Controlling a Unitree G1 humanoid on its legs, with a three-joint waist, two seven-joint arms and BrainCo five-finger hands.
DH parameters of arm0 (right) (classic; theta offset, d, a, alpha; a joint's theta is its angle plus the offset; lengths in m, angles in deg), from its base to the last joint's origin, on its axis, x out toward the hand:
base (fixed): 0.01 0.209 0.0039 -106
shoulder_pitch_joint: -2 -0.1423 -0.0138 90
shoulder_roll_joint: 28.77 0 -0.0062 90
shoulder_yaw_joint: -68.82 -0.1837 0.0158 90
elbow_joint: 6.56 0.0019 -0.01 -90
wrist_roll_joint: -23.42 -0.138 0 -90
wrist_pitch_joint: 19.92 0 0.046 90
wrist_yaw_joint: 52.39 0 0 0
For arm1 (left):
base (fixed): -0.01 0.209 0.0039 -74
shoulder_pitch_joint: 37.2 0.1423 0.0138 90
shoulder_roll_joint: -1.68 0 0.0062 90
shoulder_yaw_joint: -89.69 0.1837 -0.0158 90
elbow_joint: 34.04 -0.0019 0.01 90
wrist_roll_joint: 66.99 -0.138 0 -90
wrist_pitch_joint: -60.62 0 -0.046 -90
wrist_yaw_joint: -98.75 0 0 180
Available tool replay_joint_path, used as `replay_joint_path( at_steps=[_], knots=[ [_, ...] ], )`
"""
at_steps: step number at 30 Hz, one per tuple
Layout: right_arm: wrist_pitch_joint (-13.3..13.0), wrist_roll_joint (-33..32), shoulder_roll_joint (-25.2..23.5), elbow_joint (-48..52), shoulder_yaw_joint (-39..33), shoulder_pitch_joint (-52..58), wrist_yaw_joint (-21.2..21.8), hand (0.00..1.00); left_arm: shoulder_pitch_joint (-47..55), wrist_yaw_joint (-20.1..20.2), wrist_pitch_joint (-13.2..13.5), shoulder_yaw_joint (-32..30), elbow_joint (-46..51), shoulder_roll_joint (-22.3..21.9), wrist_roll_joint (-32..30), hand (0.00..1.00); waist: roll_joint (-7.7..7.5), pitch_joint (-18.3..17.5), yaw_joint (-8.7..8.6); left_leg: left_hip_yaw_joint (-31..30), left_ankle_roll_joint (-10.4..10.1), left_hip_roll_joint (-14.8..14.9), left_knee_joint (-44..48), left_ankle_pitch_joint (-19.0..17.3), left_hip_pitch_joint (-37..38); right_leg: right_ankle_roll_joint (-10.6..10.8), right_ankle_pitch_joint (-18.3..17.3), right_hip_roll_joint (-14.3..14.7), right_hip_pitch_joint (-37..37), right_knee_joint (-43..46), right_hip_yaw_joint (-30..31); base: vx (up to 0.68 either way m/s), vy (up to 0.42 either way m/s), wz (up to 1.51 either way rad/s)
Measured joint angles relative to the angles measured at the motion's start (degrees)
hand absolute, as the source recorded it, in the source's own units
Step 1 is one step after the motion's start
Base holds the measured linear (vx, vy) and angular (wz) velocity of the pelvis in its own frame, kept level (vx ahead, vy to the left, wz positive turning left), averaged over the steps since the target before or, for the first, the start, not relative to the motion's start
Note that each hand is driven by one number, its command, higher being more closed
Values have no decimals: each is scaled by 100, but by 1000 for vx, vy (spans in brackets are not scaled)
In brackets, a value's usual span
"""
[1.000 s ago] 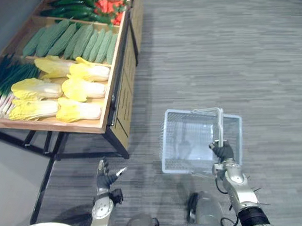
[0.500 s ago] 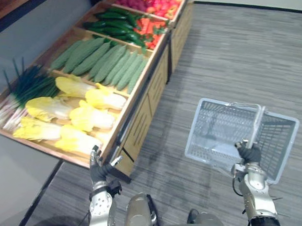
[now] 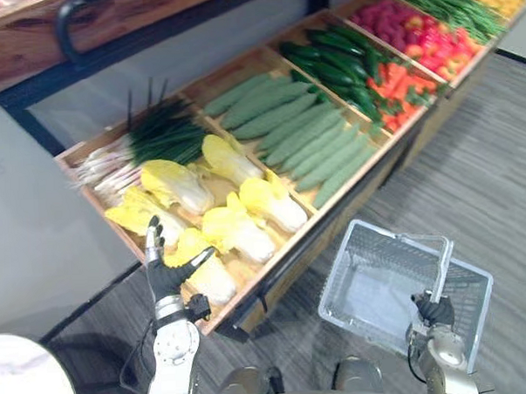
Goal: Pick vegetable in the basket
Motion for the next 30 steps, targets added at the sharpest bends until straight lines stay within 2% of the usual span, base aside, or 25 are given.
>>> replay_joint_path(
  at_steps=[1, 3, 4, 6, 8, 10, 12, 14, 18, 21, 25, 30],
  knots=[
    [-1, -62, -12, 21, -12, 127, -39, 100, -31, 55, -12, 32, -51, -16, -82, 0, 15, 13, -30, -69, -147, 122, 130, -159, -30, 294, 88, 34, 44, 184, -86, 224, -286, 111],
    [-13, -123, -27, 198, -118, 321, -58, 100, 4, 61, -19, 206, -25, -158, -123, 0, 142, -111, 126, -27, -221, 468, 101, -189, -62, 143, 1, 246, 115, 91, -318, 189, -283, 38],
    [-14, -127, -27, 288, -139, 345, -58, 100, -8, 86, -19, 239, -15, -170, -141, 0, 157, -121, 130, -27, -251, 508, 31, -172, -65, 104, -21, 260, 119, 87, -392, 189, -299, 27],
    [-46, -208, -22, 417, -242, 477, -55, 100, -36, 250, -20, 417, -8, -265, -217, 0, 172, -130, 124, -24, -493, 630, -259, -26, 23, 37, -3, 305, 260, -3, -623, 104, -194, 45],
    [-53, -235, -57, 500, -243, 600, -55, 100, -45, 303, -24, 491, 1, -299, -282, 0, 169, -130, 124, -7, -590, 693, -271, 51, 22, -11, 2, 297, 387, -79, -798, 20, -111, 51],
    [-59, -292, -146, 500, -301, 719, -56, 100, -105, 301, -90, 549, 1, -323, -338, 0, 110, -171, 129, 125, -603, 703, -261, 205, -36, -27, -2, 233, 508, -179, -980, -19, -82, 55],
    [-61, -346, -215, 499, -365, 827, -48, 100, -247, 287, -111, 596, 0, -301, -442, 0, 61, -194, 121, 555, -541, 742, -347, 434, -150, -75, 27, 135, 599, -364, -1169, -70, -59, 53],
    [-61, -403, -263, 494, -369, 812, -48, 100, -273, 282, -139, 634, -3, -308, -564, 0, 81, -220, 111, 699, -501, 796, -573, 458, -139, -140, 68, 174, 605, -477, -1259, -126, -44, 36],
    [-60, -446, -361, 410, -330, 782, -33, 100, -275, 281, -271, 659, -331, -302, -773, 0, 1, -288, 96, 777, -494, 800, -955, 599, -84, -168, 138, 226, 615, -674, -1295, -113, -44, 12],
    [-60, -440, -362, 218, -215, 794, 71, 100, -279, 281, -440, 751, -814, -297, -1024, 0, -75, -378, 57, 954, -498, 814, -1351, 790, 68, -227, 204, 277, 648, -823, -1192, -32, -46, 3],
    [-60, -439, -365, 21, -108, 794, 111, 100, -538, 262, -738, 878, -1496, -269, -1469, 0, -78, -410, 1, 998, -550, 797, -1727, 1066, 220, -264, 265, 349, 652, -887, -1096, 26, -34, -3],
    [-60, -441, -366, -169, -71, 796, 221, 100, -1066, -12, -1077, 799, -2051, -216, -1874, 0, -92, -404, -153, 988, -652, 797, -2044, 1274, 329, -309, 293, 466, 624, -871, -1045, 49, -45, 2]
  ],
)
